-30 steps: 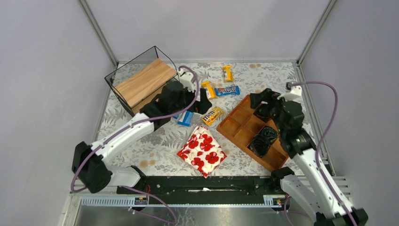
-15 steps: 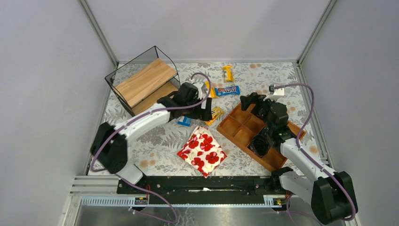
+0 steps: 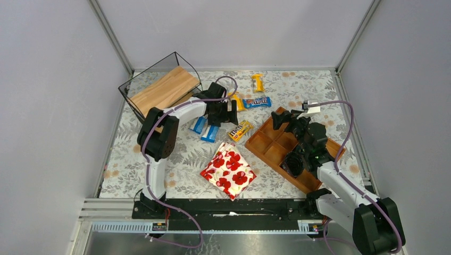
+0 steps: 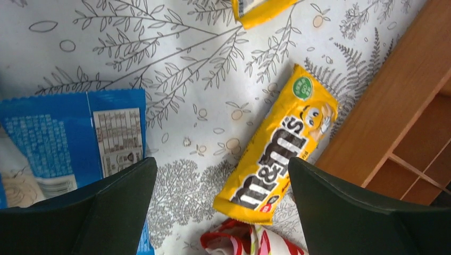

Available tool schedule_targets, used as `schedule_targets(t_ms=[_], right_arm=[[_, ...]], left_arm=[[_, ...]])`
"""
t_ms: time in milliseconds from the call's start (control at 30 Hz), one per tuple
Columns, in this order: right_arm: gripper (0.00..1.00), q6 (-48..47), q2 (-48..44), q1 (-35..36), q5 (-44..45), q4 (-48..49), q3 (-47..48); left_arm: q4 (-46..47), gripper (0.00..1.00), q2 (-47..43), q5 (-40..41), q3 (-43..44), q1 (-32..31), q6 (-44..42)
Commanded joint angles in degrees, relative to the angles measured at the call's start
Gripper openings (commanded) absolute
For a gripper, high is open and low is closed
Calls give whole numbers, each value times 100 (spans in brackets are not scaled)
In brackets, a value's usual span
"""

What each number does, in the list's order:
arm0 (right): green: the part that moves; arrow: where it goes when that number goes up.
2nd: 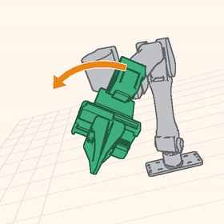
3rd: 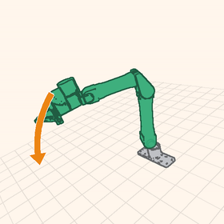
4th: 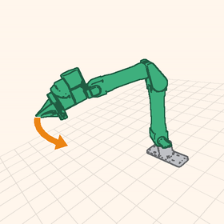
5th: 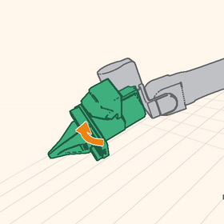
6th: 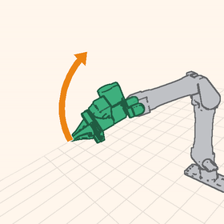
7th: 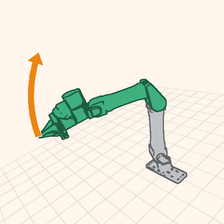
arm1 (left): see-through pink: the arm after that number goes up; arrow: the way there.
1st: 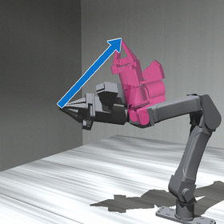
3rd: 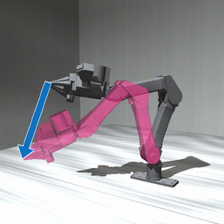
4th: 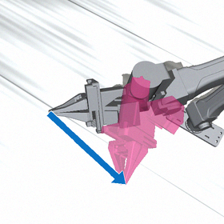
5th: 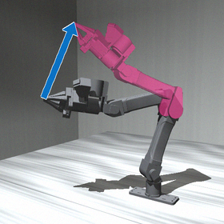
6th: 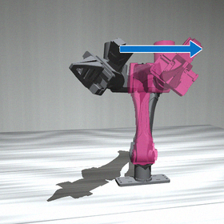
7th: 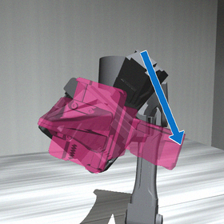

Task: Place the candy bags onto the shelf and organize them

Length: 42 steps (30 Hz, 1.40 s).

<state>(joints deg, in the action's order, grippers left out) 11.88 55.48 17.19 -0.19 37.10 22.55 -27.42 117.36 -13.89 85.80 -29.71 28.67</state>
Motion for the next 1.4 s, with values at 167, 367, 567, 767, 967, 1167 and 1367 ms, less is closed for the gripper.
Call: schedule_targets(t_ms=[167,367,567,767,967,1167,1367], right_arm=[[100,-196,-152,-23,-69,596,-123],[100,-139,-119,-23,-72,657,-143],[100,-76,-73,-23,-84,690,-142],[100,-78,-73,-23,-59,679,-149],[100,-97,-82,-23,-26,672,-159],[100,-124,-73,-26,-11,671,-159],[100,-124,-34,-23,-14,682,-151]], left_arm=[[572,90,96,-1256,-157,10,451],[1129,75,-216,-1629,-781,-11,802],[1381,60,-453,-1702,-1126,-84,943],[1884,50,-601,-1998,-1500,-122,1337],[2199,52,-475,-2121,-1543,-114,1562],[2387,56,-281,-2092,-1531,-106,1731],[2564,51,-131,-2134,-1513,-105,1893]])
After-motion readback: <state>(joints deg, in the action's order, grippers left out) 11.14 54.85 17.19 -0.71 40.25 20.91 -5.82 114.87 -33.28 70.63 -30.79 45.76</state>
